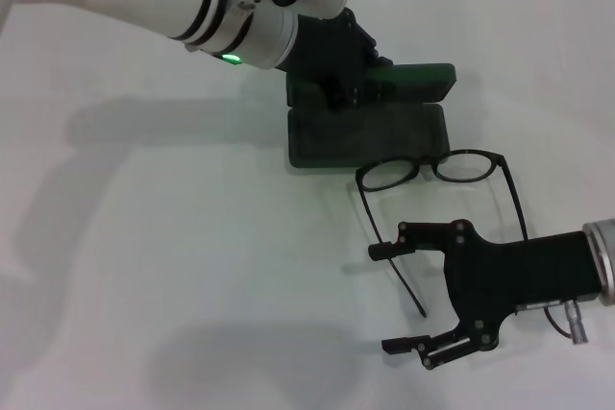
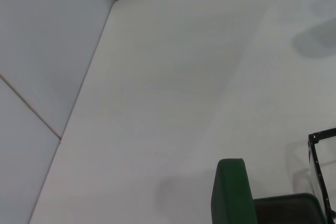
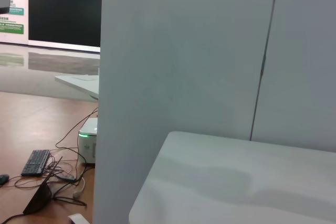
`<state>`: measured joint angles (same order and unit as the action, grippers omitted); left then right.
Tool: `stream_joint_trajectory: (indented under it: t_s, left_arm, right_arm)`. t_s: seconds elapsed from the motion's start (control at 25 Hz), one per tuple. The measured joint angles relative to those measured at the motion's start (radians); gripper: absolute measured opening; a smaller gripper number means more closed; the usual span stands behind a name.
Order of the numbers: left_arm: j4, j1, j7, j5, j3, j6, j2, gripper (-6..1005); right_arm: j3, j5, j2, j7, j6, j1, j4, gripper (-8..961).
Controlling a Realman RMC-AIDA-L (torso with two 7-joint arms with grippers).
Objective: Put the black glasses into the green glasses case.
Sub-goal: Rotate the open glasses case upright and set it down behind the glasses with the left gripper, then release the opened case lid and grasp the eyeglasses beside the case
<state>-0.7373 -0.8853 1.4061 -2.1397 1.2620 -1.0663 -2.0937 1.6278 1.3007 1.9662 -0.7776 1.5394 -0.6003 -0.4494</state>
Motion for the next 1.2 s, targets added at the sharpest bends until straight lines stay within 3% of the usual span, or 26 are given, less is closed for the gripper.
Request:
stream_joint_trajectory:
  t_s: [0.44,0.64,0.72,0.88,0.92,1.04,1.2]
  left_arm:
    - [-0.001,0.01,0.0,0.006,-0.005,0.004,0.001,298]
    - [-0.028,0.075,-0.039,0.221,-0.008,0.007,0.002,406]
    - [-0.039,0.123,-0.073,0.339,-0.011,0.0,0.003,450]
    - [-0.066,0.248,-0.163,0.563,-0.017,-0.057,0.004,451]
    - [-0.069,0.274,-0.179,0.605,-0.017,-0.071,0.004,451]
    - [-0.072,0.366,-0.218,0.751,-0.02,-0.112,0.005,451]
    - [-0.046,0.443,-0.221,0.872,-0.048,-0.118,0.006,453]
  right_arm:
    - [-0.054,-0.001,0.003,-0.005,-0.028,0.002,0.004,848]
    - [-0.168,-0.001,0.015,-0.022,-0.033,0.019,-0.011,847]
    - [-0.228,0.016,0.008,-0.094,-0.047,0.023,-0.062,846]
    - [-0.255,0.175,-0.049,-0.379,-0.096,0.021,-0.278,845]
    - [-0.265,0.251,-0.054,-0.46,-0.106,0.017,-0.361,845]
    - [-0.302,0.467,-0.047,-0.62,-0.121,0.012,-0.517,844]
    - [-0.34,0.742,-0.007,-0.79,-0.116,-0.04,-0.654,843]
